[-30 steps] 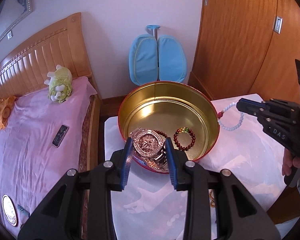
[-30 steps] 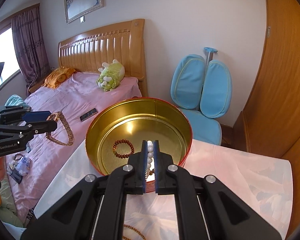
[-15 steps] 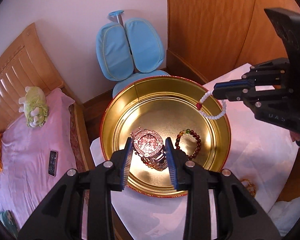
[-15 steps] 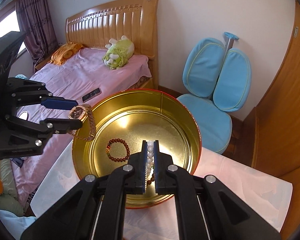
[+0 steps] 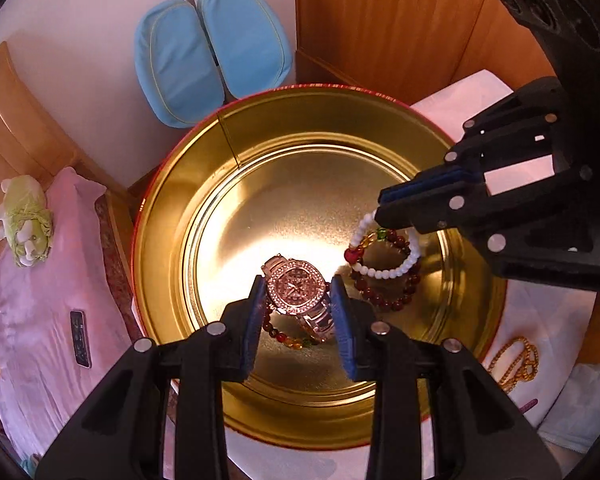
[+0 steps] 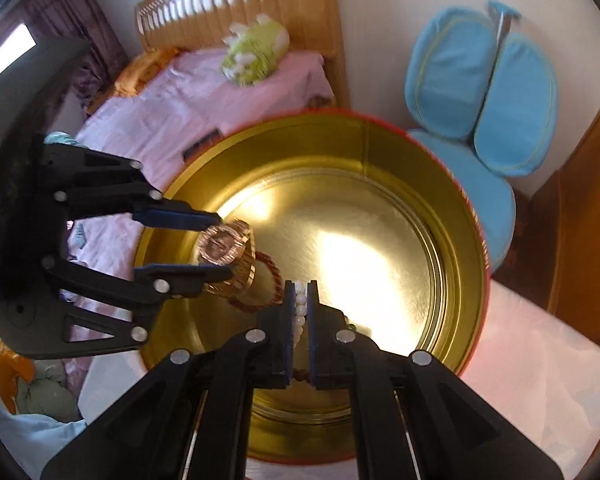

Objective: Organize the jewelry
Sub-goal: 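Lower the watch and white bracelet into the tin and open both tools, then withdraw both tools from the tin toward the wooden bead strand and rings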

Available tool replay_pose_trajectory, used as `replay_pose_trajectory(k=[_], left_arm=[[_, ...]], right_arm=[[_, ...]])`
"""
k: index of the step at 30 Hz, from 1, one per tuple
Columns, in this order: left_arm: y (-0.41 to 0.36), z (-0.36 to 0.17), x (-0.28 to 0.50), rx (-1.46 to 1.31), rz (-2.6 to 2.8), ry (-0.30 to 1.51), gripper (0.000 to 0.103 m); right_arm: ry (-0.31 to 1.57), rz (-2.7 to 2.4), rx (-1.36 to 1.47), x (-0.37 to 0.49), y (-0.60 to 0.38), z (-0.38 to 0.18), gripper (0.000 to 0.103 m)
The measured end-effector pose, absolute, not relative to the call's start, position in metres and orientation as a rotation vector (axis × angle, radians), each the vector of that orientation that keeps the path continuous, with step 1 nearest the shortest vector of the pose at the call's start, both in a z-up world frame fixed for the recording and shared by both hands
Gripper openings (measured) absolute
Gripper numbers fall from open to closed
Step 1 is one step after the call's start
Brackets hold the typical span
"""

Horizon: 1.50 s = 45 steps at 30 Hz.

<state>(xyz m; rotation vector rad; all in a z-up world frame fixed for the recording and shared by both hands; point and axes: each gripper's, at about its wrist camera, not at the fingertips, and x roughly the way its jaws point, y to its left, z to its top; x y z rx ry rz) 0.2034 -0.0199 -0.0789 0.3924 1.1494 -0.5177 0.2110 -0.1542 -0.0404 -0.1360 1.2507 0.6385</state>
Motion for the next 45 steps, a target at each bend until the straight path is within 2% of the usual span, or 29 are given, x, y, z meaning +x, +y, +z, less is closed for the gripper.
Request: replay_pose_trajectory(k=[5, 21, 22, 23, 24, 26, 40, 41, 44, 45], left_arm=[[-0.015, -0.102, 0.228, 0.420, -0.481, 1.201, 0.033], [-0.019, -0.111, 0.233, 0.491, -0.461, 1.186, 0.035], [-0.021, -0.110, 0.232, 0.515, -0.444, 1.175, 0.043], [-0.025, -0.109, 0.231, 0.535, -0.428, 1.164, 0.051], [-0.026, -0.107, 0.230, 0.549, -0.419, 1.149, 0.063], [-0.027, -0.103, 0.228, 0.547, -0.428, 1.134, 0.063], [-0.024, -0.090, 0.219, 0.547, -0.388, 1.110, 0.063], [-0.023, -0.087, 0.216, 0.546, -0.376, 1.101, 0.064], [-0.021, -0.069, 0.200, 0.517, -0.364, 1.046, 0.076], [-0.019, -0.062, 0.193, 0.482, -0.368, 1.039, 0.080]], right_arm=[[1.305, 0.578, -0.174, 0.227, -0.157, -0.066, 0.007], [1.274, 0.585, -0.241, 0.226, -0.154, -0.069, 0.008], [1.266, 0.581, -0.265, 0.224, -0.152, -0.068, 0.011], [1.259, 0.585, -0.272, 0.221, -0.150, -0.067, 0.025], [1.248, 0.593, -0.272, 0.219, -0.150, -0.066, 0.044], [1.207, 0.610, -0.267, 0.214, -0.151, -0.061, 0.059], [1.130, 0.623, -0.183, 0.200, -0.165, -0.036, 0.059], [1.116, 0.621, -0.163, 0.197, -0.168, -0.031, 0.064], [1.038, 0.592, -0.108, 0.181, -0.182, -0.010, 0.090], [1.005, 0.579, -0.090, 0.172, -0.188, -0.001, 0.093]])
